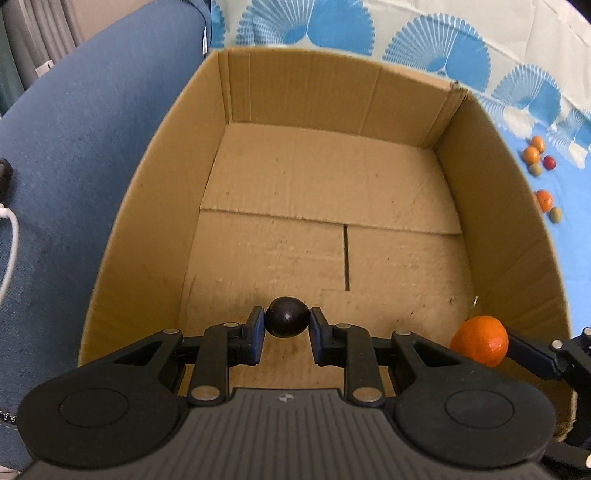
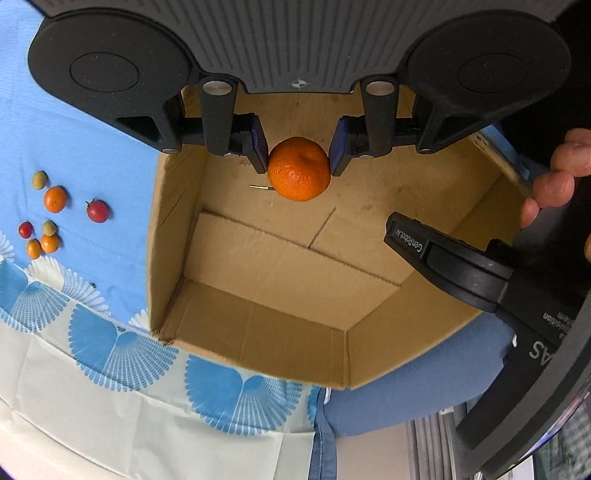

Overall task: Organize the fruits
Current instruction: 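Carry the dark fruit and the mandarin over the cardboard box with both tools, then open the left tool over the box while the right tool releases the mandarin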

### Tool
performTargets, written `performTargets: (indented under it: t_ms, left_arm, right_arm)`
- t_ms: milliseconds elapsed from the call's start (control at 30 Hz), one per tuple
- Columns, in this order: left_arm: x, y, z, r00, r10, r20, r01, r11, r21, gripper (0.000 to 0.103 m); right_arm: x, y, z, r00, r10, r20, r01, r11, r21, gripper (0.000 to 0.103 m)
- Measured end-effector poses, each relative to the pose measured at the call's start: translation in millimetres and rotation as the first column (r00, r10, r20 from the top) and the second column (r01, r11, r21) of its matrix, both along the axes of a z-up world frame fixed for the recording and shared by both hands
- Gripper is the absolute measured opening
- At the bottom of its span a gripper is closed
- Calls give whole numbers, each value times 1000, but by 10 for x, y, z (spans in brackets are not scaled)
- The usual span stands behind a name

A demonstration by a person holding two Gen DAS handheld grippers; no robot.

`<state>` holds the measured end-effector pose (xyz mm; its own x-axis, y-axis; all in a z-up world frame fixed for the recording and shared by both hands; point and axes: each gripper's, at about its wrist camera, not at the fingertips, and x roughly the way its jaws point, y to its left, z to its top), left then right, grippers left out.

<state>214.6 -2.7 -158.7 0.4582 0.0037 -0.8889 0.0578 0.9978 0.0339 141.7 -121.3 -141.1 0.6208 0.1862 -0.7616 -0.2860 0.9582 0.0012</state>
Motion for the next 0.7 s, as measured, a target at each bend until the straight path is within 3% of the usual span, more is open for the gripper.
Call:
performTargets:
  t_ms: [200, 233, 267, 300, 333, 367, 467, 567, 700]
  left_arm:
    - [30, -15, -47, 1000, -4, -14, 4, 1000, 9, 29]
    - [33, -16, -37, 1000, -7, -13, 7, 1000, 6, 35]
    - [31, -18, -11, 1000, -13, -7, 13, 1000, -2, 43]
    - [19, -19, 22, 1000, -16, 6, 16, 1000, -8, 68]
    - [-4, -19, 69, 1000, -11, 27, 11, 1000, -11, 94]
    - [-38, -17, 130, 998, -1, 61, 1, 1000, -10, 102]
    - [-160, -24, 298, 989, -19, 149, 22, 1000, -19, 103]
    - [-298, -18, 432, 987, -55, 151, 60, 998, -30, 103]
    - [-623, 43, 615, 983, -52, 174, 56, 998, -20, 103]
  right_arm:
    - [33, 20, -43, 1000, 11, -7, -11, 1000, -18, 38]
    - [52, 15, -45, 1000, 14, -9, -14, 1000, -17, 39]
    - [57, 20, -36, 1000, 18, -6, -18, 1000, -20, 40]
    - [56, 26, -18, 1000, 24, 5, -24, 999, -30, 44]
    - [39, 20, 11, 999, 33, 24, -32, 999, -42, 59]
    - [16, 28, 56, 998, 39, 56, -36, 998, -60, 74]
    - [-97, 46, 223, 986, 53, 159, -34, 992, -118, 93]
    - [-248, 27, 388, 978, 70, 197, -43, 989, -140, 99]
    - [-507, -61, 586, 979, 52, 198, -35, 995, -89, 101]
